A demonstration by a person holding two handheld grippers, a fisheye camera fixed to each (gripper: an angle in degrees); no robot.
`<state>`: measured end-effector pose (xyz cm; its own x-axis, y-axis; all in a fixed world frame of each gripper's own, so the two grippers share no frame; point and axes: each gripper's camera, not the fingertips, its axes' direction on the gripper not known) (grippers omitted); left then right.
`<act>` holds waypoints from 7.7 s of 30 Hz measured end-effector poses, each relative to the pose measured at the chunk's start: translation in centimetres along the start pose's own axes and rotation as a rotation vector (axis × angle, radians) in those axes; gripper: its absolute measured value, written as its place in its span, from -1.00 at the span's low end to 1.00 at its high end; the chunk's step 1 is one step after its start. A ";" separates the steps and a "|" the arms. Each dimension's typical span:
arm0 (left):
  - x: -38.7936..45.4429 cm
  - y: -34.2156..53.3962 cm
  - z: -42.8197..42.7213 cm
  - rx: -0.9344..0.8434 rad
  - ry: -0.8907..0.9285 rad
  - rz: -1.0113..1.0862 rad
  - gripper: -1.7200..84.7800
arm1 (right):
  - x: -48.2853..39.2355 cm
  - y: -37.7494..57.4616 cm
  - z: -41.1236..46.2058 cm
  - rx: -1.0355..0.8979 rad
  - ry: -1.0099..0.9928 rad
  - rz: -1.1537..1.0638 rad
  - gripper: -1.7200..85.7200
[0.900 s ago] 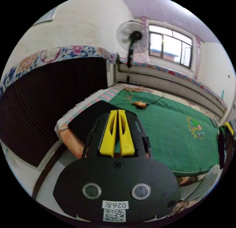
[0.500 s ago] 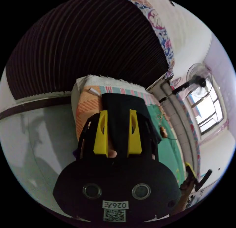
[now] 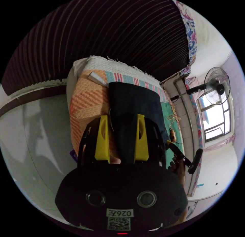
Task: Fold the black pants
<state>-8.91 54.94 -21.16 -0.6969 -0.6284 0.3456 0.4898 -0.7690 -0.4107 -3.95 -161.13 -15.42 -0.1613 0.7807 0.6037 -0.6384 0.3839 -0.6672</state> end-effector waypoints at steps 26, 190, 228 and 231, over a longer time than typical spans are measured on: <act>0.3 1.7 -4.1 0.017 0.419 0.070 -0.86 | 2.7 3.8 -15.6 0.270 -0.207 -0.079 -0.94; 33.2 44.2 12.1 -0.793 0.969 1.654 -0.89 | 37.3 89.6 -80.9 0.670 0.549 0.637 -0.99; 43.6 37.7 35.9 -0.773 0.242 1.247 -0.91 | 49.0 66.1 -66.8 0.028 0.443 0.476 -0.98; 43.7 35.4 34.8 -0.702 0.237 1.250 -0.92 | 49.9 66.7 -70.2 0.163 0.547 0.607 -0.98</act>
<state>-3.83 -3.82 8.80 -0.1182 -0.7450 -0.6565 0.5259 0.5138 -0.6778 -1.76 -61.97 -60.46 -0.1510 0.9746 -0.1657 -0.6664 -0.2241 -0.7111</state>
